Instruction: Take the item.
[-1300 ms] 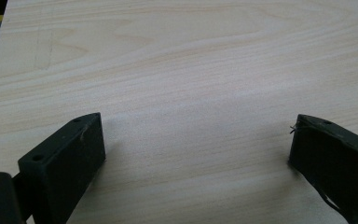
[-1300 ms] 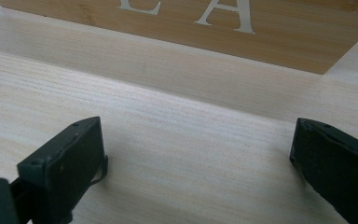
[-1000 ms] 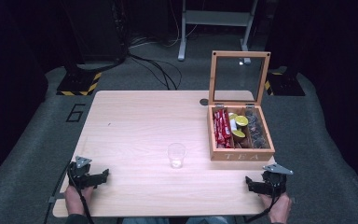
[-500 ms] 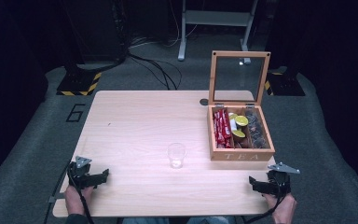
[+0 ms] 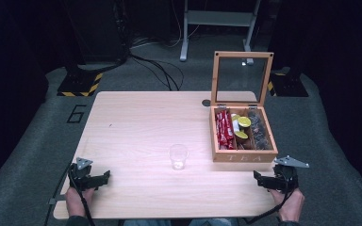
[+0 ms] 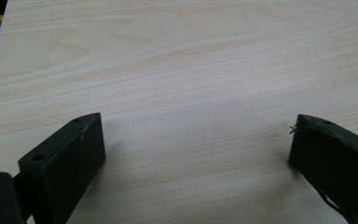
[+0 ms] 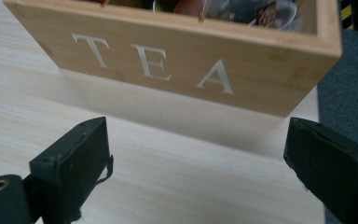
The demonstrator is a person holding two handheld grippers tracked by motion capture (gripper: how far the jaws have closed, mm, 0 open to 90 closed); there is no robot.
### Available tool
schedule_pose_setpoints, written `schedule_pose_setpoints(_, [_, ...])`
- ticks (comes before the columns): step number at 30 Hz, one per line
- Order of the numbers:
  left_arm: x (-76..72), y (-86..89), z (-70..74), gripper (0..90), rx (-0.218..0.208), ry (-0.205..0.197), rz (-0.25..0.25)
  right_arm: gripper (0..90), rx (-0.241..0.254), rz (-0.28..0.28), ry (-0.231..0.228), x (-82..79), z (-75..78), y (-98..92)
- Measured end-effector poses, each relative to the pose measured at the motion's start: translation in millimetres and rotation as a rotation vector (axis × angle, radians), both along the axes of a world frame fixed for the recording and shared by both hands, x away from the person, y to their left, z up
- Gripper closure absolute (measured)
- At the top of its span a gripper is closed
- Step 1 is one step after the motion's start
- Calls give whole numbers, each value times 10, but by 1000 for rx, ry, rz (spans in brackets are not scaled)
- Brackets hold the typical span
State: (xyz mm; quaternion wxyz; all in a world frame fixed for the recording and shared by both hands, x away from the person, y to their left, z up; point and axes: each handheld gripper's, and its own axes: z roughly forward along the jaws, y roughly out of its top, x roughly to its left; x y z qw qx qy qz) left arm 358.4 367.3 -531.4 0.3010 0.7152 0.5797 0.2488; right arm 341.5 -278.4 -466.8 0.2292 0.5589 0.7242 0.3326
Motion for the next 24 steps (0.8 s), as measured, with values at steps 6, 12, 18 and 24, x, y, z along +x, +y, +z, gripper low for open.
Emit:
schedule_pose_setpoints(6, [0,0,0,34,0,0,1,67,-2,11,-14,91,209,-5])
schedule_pose_setpoints(12, [0,0,0,34,0,0,-1,52,-3,19,-9,206,321,-18])
schedule_pose_setpoints(18, [0,0,0,34,0,0,-1,65,14,27,2,412,412,-44])
schedule_pose_setpoints(24, [-2,-2,1,35,1,-1,-1,134,27,24,16,634,429,-68])
